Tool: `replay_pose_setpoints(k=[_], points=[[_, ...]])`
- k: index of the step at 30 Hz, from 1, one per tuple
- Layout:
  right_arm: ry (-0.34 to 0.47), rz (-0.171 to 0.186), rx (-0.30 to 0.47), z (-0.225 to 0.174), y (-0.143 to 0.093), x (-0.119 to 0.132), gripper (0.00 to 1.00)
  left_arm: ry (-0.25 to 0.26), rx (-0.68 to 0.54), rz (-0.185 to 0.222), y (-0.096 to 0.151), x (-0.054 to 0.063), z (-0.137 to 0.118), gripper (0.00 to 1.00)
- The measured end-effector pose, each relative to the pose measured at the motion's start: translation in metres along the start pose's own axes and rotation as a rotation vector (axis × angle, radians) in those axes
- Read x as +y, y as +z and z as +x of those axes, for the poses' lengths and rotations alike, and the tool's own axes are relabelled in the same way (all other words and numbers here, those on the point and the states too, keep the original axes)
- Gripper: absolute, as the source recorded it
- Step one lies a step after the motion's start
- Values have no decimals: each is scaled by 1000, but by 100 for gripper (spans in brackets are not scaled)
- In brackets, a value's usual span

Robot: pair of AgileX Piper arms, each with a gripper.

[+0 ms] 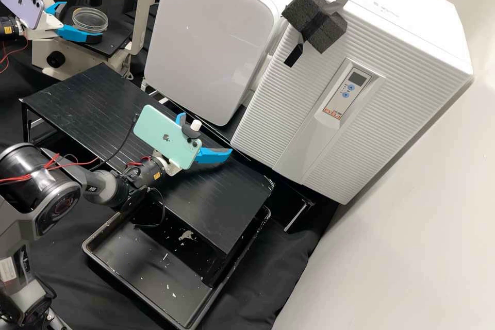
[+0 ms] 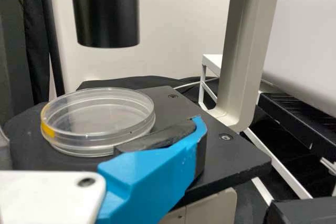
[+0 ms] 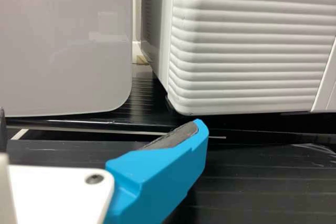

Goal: Place the petri dish on the bench

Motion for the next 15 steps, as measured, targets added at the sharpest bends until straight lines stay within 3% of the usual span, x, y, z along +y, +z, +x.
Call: replay_pose_setpoints(k=[14,15], points=[[0,0,0,0,0,0,100,-12,9,3,-1,4,8,100],[0,0,0,0,0,0,100,-12,9,3,-1,4,8,0]])
